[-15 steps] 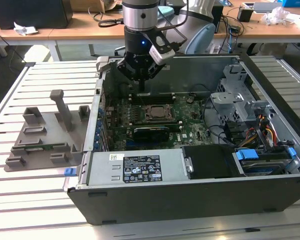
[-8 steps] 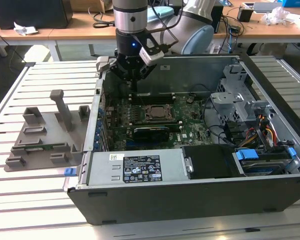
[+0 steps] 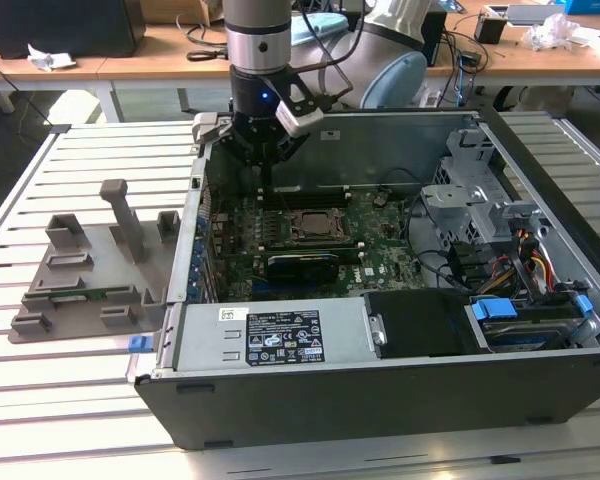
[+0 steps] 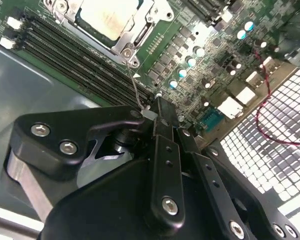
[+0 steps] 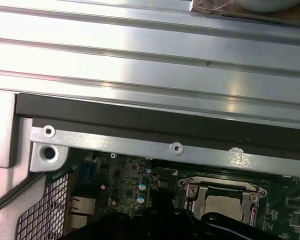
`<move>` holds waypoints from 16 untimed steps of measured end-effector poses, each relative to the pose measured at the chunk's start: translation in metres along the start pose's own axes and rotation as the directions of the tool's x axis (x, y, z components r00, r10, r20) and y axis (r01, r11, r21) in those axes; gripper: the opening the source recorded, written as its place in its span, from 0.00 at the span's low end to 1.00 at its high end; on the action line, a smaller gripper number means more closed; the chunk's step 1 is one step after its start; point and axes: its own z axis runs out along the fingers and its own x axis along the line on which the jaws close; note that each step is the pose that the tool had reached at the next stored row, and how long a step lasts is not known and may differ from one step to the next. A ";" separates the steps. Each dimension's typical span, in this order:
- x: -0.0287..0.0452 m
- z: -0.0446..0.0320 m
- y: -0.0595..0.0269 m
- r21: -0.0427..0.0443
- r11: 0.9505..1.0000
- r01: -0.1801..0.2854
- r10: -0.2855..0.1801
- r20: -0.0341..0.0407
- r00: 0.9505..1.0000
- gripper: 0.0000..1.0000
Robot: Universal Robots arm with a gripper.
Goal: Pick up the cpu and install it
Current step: 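Install the first cpu locking lever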
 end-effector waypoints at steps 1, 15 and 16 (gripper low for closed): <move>0.0000 0.0004 0.0001 0.000 1.000 0.000 0.000 0.000 1.000 0.11; -0.0197 0.0007 -0.0020 0.000 1.000 0.000 0.000 -0.004 1.000 0.11; -0.0197 0.0007 -0.0020 0.000 1.000 0.000 0.000 -0.004 1.000 0.11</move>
